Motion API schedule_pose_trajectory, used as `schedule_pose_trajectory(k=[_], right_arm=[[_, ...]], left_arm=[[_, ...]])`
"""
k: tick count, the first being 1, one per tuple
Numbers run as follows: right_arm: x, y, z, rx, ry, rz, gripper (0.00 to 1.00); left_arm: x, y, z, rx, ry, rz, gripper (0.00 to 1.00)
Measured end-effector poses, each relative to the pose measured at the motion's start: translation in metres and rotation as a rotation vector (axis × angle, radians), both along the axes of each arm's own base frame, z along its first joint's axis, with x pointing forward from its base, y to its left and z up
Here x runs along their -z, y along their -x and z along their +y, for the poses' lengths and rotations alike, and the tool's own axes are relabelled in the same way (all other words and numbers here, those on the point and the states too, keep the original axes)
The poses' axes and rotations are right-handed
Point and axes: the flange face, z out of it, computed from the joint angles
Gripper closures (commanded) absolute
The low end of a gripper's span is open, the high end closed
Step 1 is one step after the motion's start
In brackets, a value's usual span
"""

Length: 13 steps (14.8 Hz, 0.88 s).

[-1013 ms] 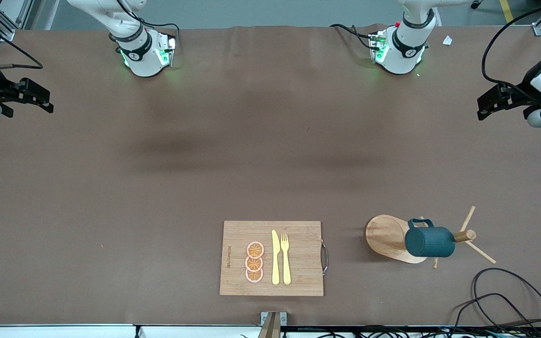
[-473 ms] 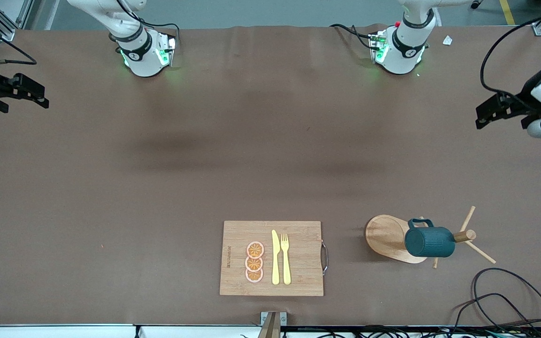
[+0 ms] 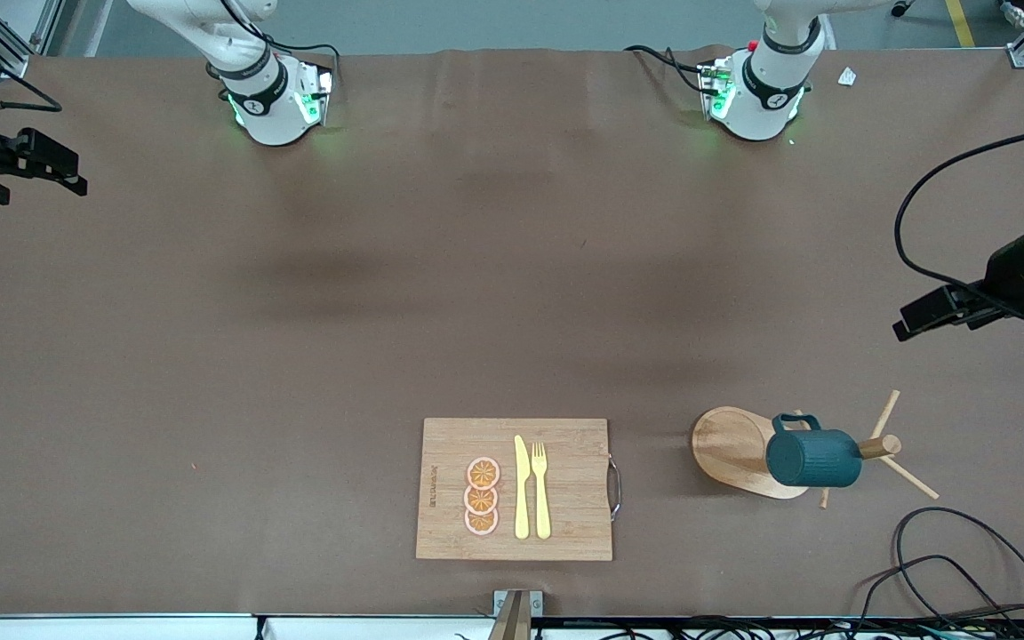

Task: Transfer cup from left to right arm and place
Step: 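Reach the left gripper toward the teal mug on the wooden stand, then lower the left gripper onto the mug rim and close it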

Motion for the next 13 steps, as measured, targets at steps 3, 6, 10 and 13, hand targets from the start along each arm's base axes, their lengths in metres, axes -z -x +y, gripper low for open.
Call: schedule_pose_trajectory(k=[3,6,10,13], right_arm=[[-0.002,0.003,0.000,-0.002,-0.002,0.022,0.00],[-0.003,0.004,0.000,-0.003,-0.002,0.023,0.00],[-0.004,0.004,0.000,-0.005,-0.002,0.024,0.00],[-0.004,0.004,0.000,-0.007,-0.002,0.024,0.00]], left_arm=[[0.005,-0.007,0.007,-0.120,0.026,-0.006,0.00],[0.013,-0.017,0.016,-0.237,0.104,-0.014,0.00],[0.034,-0.033,0.011,-0.482,0.205,0.018,0.00],[0.053,-0.039,-0.005,-0.672,0.224,0.087,0.00]])
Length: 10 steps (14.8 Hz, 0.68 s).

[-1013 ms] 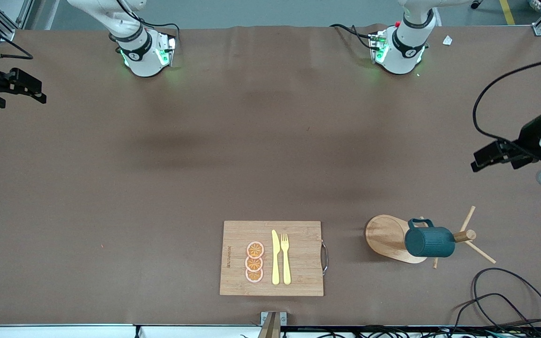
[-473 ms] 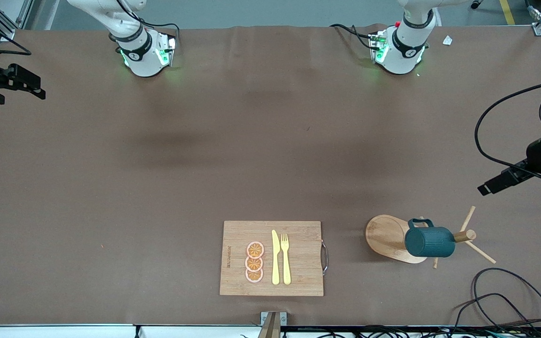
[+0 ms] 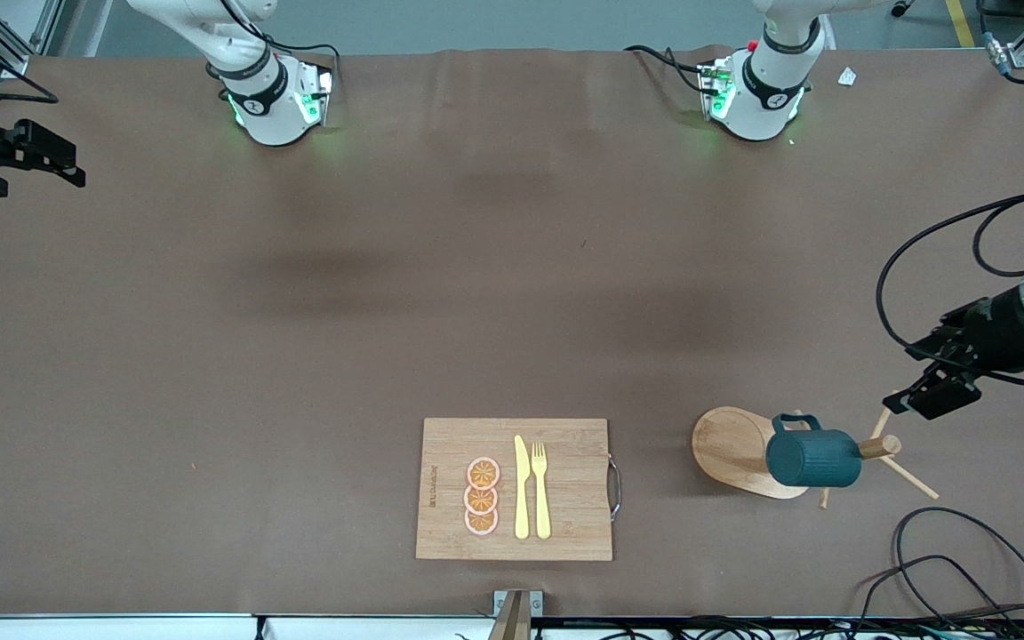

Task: Transfer cup from left to right arm and place
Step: 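Lower the left gripper onto the mug rim and close it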

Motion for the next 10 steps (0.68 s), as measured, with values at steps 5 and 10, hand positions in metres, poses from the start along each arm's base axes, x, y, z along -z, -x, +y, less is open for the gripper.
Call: schedule_pose_trajectory(k=[5,10], right_arm=[[0.000,0.000,0.000,-0.001,0.000,0.000,0.00],[-0.001,0.000,0.000,-0.001,0.000,-0.003,0.00]], left_arm=[[0.047,-0.012,-0.005,-0.038,-0.003,0.079,0.00],[0.065,-0.014,-0.026,0.112,-0.157,0.066,0.00]])
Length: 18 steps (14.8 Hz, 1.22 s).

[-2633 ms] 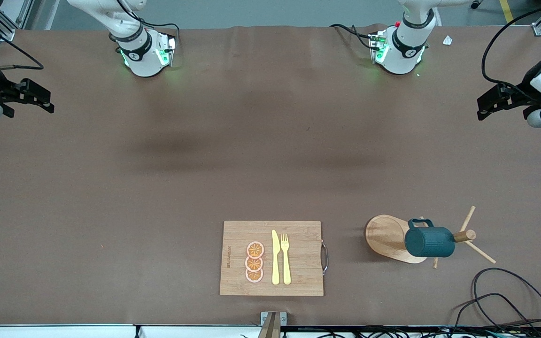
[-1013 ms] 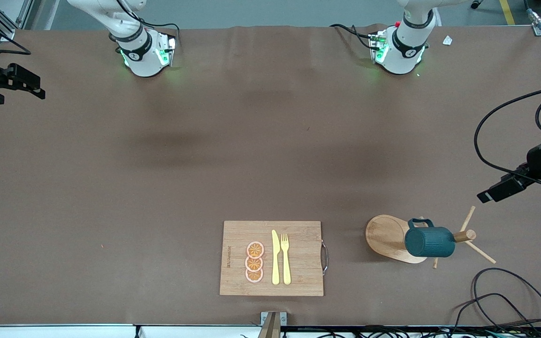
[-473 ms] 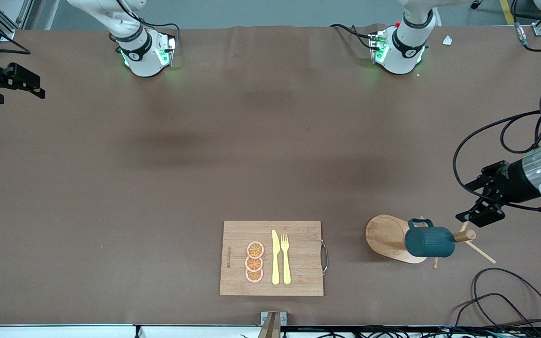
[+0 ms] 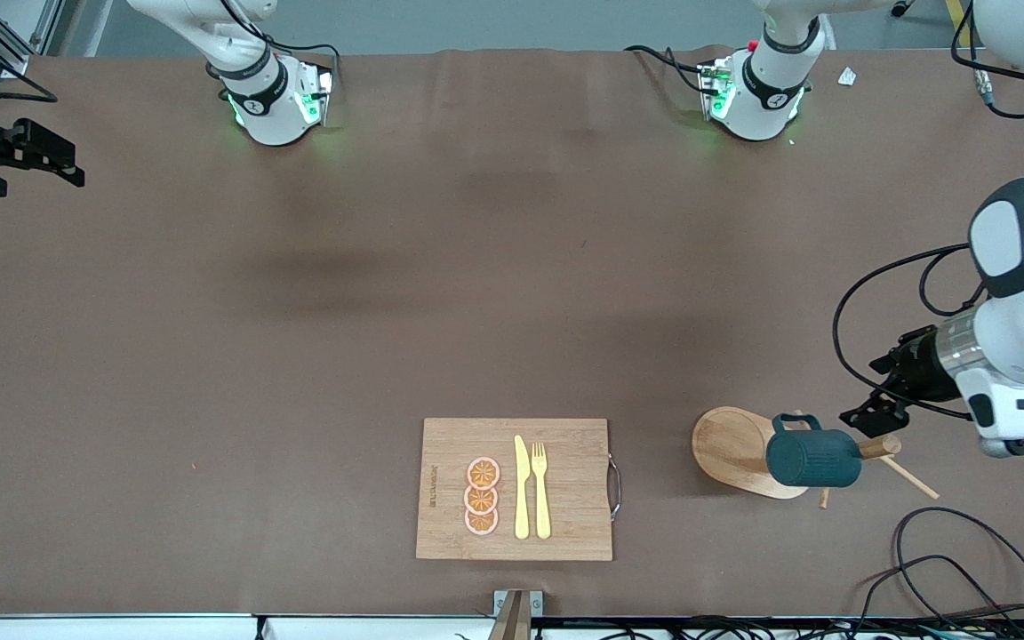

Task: Transfer cup from left to right arm and place
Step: 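Lower the left gripper onto the mug rim and close it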

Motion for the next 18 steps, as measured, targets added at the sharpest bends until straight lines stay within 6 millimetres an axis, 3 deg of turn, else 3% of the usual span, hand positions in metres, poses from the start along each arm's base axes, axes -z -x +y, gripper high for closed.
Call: schedule_pose_trajectory(k=[5,9,12,18], right_arm=[[-0.001,0.000,0.000,0.000,0.000,-0.003,0.00],[-0.002,0.000,0.000,0.000,0.000,-0.004,0.00],[-0.002,0.000,0.000,0.000,0.000,-0.004,0.00],[-0.002,0.000,0.000,-0.001,0.000,-0.004,0.00]], left_arm=[[0.008,-0.005,0.005,-0.097,0.041,0.005,0.00],[0.013,-0.021,0.005,-0.297,0.087,-0.066,0.00],[0.016,-0.029,0.007,-0.428,0.214,-0.073,0.01],[0.044,-0.040,0.034,-0.621,0.380,-0.004,0.01]])
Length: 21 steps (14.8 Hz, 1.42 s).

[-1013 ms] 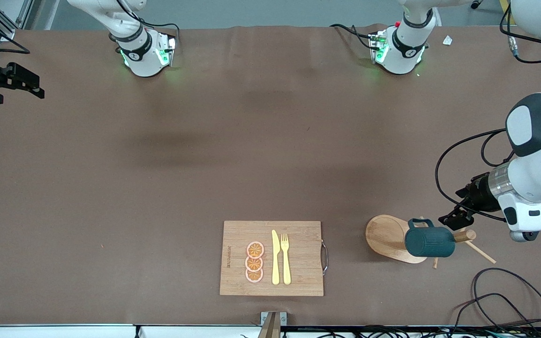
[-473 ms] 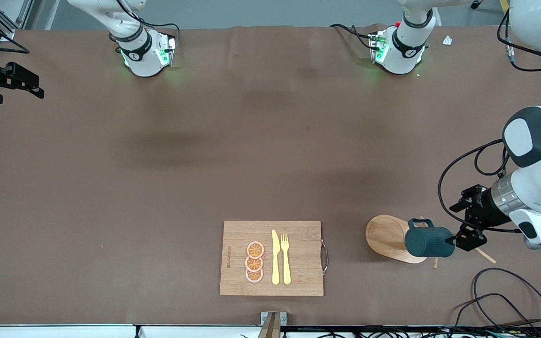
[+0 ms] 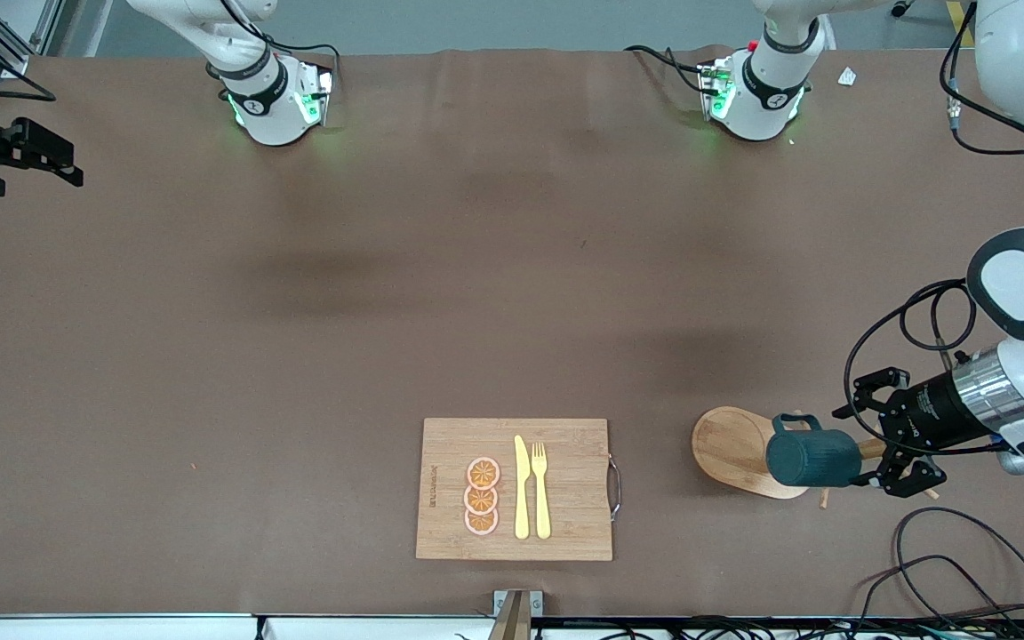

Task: Transfer cup from left to right arm and place
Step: 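Lower the left gripper onto the mug rim and close it, then lift the teal mug off the stand with the left gripper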

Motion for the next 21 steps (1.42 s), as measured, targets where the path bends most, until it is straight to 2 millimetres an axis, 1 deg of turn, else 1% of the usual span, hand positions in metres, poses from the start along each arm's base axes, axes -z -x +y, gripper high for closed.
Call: schedule_pose_trajectory(k=[3,7,9,12,14,18,21], right_arm=[[0.000,0.000,0.000,0.000,0.000,-0.001,0.00],[-0.001,0.000,0.000,0.000,0.000,-0.002,0.00],[-0.001,0.000,0.000,-0.001,0.000,-0.002,0.00],[-0.001,0.000,0.000,-0.001,0.000,-0.002,0.00],[-0.001,0.000,0.000,-0.001,0.000,-0.002,0.00],[-0.002,0.000,0.000,-0.001,0.000,-0.003,0.00],[-0.002,0.000,0.000,-0.001,0.000,-0.002,0.00]], left_arm=[[0.019,-0.004,-0.008,-0.031,0.013,0.025,0.01],[0.035,-0.007,-0.011,-0.043,0.015,0.035,0.01],[0.041,-0.009,-0.011,-0.048,0.015,0.035,0.07],[0.049,-0.010,-0.013,-0.049,0.016,0.037,0.12],[0.053,-0.010,-0.016,-0.045,0.016,0.041,0.15],[0.051,-0.010,-0.023,-0.037,0.016,0.037,0.22],[0.047,-0.010,-0.032,-0.056,-0.001,0.046,0.24]])
